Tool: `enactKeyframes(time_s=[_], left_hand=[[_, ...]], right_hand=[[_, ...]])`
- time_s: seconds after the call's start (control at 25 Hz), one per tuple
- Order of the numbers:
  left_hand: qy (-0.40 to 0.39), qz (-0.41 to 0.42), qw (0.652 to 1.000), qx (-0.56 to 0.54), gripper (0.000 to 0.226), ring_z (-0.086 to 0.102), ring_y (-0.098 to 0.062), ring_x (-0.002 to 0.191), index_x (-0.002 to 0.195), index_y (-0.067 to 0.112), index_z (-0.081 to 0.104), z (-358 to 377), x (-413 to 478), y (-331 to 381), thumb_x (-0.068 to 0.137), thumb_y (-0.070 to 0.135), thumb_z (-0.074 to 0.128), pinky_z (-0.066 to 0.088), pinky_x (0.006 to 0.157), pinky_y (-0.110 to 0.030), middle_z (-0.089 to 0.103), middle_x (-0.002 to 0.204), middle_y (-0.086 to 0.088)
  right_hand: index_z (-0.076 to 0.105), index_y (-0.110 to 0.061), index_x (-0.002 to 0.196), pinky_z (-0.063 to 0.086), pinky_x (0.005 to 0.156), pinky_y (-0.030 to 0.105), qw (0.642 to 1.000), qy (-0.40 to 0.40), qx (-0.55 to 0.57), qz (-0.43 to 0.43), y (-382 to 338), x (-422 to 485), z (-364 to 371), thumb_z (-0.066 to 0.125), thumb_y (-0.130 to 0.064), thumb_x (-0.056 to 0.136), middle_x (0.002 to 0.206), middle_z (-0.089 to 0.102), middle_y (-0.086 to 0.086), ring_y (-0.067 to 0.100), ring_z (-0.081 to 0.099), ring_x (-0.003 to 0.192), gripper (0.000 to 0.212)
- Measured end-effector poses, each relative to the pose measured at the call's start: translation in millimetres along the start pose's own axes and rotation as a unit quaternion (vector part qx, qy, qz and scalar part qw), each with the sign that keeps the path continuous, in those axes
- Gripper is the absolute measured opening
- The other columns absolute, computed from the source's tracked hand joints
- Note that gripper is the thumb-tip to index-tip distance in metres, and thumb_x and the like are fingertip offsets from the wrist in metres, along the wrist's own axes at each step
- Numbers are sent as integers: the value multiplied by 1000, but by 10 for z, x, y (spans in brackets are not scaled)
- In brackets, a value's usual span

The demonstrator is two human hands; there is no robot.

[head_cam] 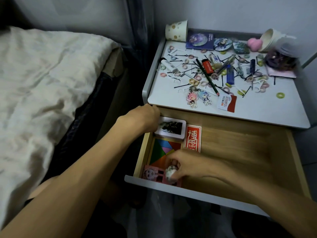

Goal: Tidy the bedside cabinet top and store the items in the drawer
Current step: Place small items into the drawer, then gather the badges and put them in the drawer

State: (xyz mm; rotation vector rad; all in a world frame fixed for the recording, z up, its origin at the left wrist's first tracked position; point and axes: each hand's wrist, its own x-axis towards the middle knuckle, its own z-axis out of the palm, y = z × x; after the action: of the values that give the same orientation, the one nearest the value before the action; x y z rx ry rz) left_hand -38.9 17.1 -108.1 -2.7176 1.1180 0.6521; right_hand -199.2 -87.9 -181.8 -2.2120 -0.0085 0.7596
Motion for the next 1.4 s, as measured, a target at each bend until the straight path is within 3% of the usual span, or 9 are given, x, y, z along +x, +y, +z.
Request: enactKeyframes(time_s=[0.16,0.28,0.52,0.72,0.88,0.96,1.08,1.16,1.4], left_hand=[[-11,-2,1000,-8,20,49,-14,54,71,11,45,-2,6,37,88,10,55,34,46,-24,48,67,-2],[-27,-4,1000,-15,26,54,-13,49,66,13,47,-46,-14,72,90,7,54,42,47,-23,52,63,-2],[-39,-11,999,-21,23,55,-9,43,68,12,51,-107,-62,125,90,5,54,42,44,-21,55,60,-2],[-52,5,997,-48,5,59,-11,47,87,12,60,-134,-65,122,90,9,57,47,46,-23,58,64,-1],[-40,22,998,-36,7,58,-14,54,83,11,57,-141,-75,113,90,11,58,52,58,-29,58,68,-3],[-13,37,999,-15,7,59,-18,63,88,10,60,-143,-66,114,90,16,58,49,58,-30,62,80,-6],[48,53,997,-19,17,59,-23,80,104,14,61,-181,-57,136,91,25,56,45,65,-31,63,96,-7],[77,63,992,-72,20,64,-23,86,109,18,63,-238,-65,166,92,27,57,53,74,-34,66,100,-7],[131,95,949,-269,23,69,-12,74,114,21,61,-452,-71,316,93,30,62,58,73,-36,70,95,3]], right_hand=[[61,-21,119,54,88,28,998,-20,-54,-15,-53,75,47,73,-23,83,117,63,-3,10,61,102,39],[63,-22,120,53,91,30,996,-8,-80,-32,-41,96,87,73,-26,83,121,62,-3,10,59,106,39],[65,-23,119,52,90,25,997,32,-66,-37,18,93,97,75,-26,81,118,65,-7,3,59,101,39],[66,-21,119,53,92,29,996,19,-72,-38,18,111,116,73,-26,84,120,66,-4,6,61,105,36],[64,-22,123,47,79,9,997,33,-42,-52,-23,23,25,69,-25,87,121,65,-8,-13,57,89,36],[67,-21,120,42,74,3,996,61,-36,-46,-29,-47,-84,65,-26,90,117,66,-9,-16,54,81,30],[71,-20,112,45,79,10,991,134,-22,-21,-3,-193,-342,62,-25,93,110,69,-6,-3,60,89,22],[72,-24,107,47,77,14,982,191,7,-4,12,-324,-558,61,-25,94,104,69,-10,-3,61,88,18],[73,-24,97,51,64,19,929,360,82,15,65,-659,-1307,63,-14,92,80,69,-12,3,65,69,15]])
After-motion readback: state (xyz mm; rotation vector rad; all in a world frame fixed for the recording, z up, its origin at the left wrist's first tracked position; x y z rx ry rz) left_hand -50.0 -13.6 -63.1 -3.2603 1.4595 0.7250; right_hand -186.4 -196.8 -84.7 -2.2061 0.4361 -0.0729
